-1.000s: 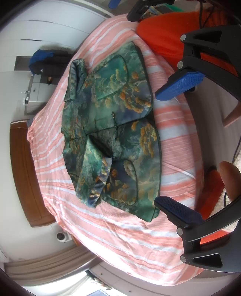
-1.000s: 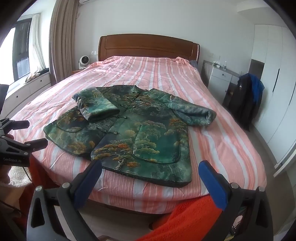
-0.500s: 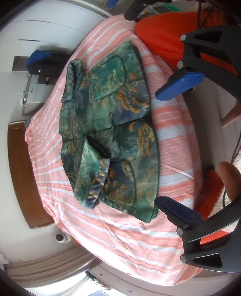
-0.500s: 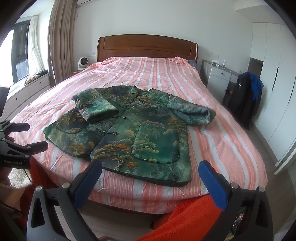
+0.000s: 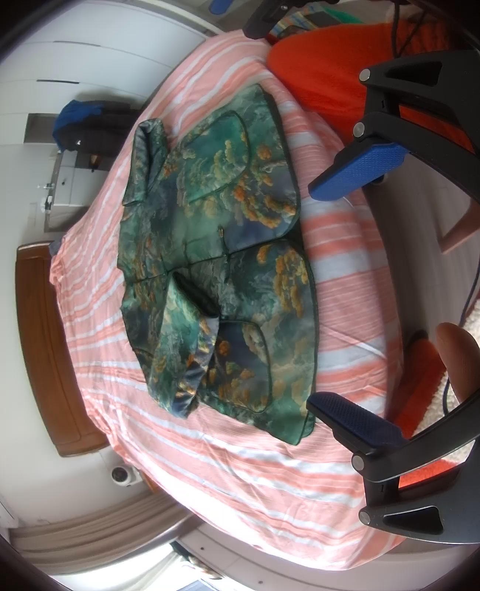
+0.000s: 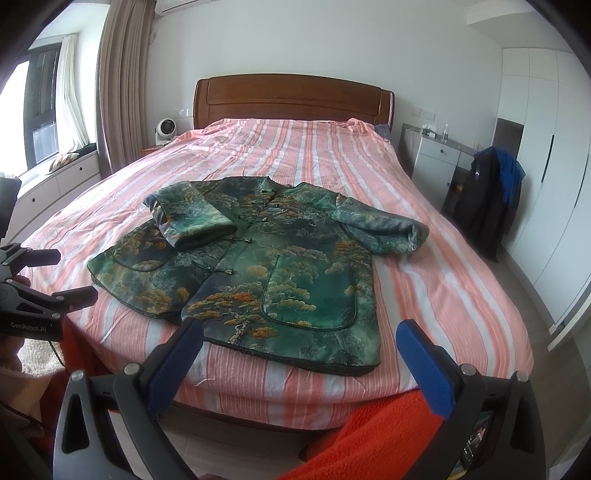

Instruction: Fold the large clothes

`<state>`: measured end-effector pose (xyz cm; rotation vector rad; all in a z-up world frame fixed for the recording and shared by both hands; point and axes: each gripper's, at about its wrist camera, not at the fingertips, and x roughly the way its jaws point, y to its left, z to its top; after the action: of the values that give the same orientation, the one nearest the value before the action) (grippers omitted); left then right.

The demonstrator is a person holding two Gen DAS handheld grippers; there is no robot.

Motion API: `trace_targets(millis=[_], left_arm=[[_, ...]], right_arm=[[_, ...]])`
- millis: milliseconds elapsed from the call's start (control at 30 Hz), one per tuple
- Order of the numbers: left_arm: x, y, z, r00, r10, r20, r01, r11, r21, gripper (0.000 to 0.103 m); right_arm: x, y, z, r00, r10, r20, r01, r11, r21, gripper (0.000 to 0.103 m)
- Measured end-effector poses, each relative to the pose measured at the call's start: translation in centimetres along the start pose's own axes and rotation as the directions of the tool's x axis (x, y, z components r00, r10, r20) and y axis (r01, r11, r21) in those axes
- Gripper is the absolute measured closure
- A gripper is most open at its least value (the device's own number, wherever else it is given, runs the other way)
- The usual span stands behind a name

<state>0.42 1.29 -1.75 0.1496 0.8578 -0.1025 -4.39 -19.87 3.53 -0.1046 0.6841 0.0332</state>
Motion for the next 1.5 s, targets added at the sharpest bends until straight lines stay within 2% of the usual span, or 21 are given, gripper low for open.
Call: trace_targets(millis=[567, 900, 1033, 1333, 1500], left_arm=[[0.0, -0.1, -0.2, 1.000, -0.004, -0.001, 0.004, 1.000, 0.002, 0.000], [-0.4, -0.4, -0.5, 0.998, -0.061, 0.024, 0.061, 0.998, -0.009, 0.000], [-0.2, -0.6, -0.1, 0.998, -0.060, 0.002, 0.060, 0.998, 0.005, 0.000], [-1.1, -1.4, 0.2, 0.997, -0.062, 0.036, 0.061, 0.997, 0.050, 0.000], [-1.0, -1.6, 0.4, 0.997, -0.064, 0.031, 0.062, 0.996, 0.058, 0.000]], right_arm=[[-0.1, 0.0, 0.1, 1.000, 0.000, 0.000, 0.000, 1.000, 0.002, 0.000], [-0.3, 0.4, 0.2, 1.000, 0.003, 0.006, -0.003, 1.000, -0.024, 0.000], [-0.4, 0.6, 0.0, 1.000, 0.007, 0.004, -0.007, 0.999, -0.039, 0.000], [-0.3, 0.4, -0.1, 1.000, 0.001, 0.015, -0.001, 1.000, -0.025, 0.000], [-0.4, 0.2, -0.2, 1.000, 0.002, 0.017, -0.001, 1.000, -0.025, 0.000]])
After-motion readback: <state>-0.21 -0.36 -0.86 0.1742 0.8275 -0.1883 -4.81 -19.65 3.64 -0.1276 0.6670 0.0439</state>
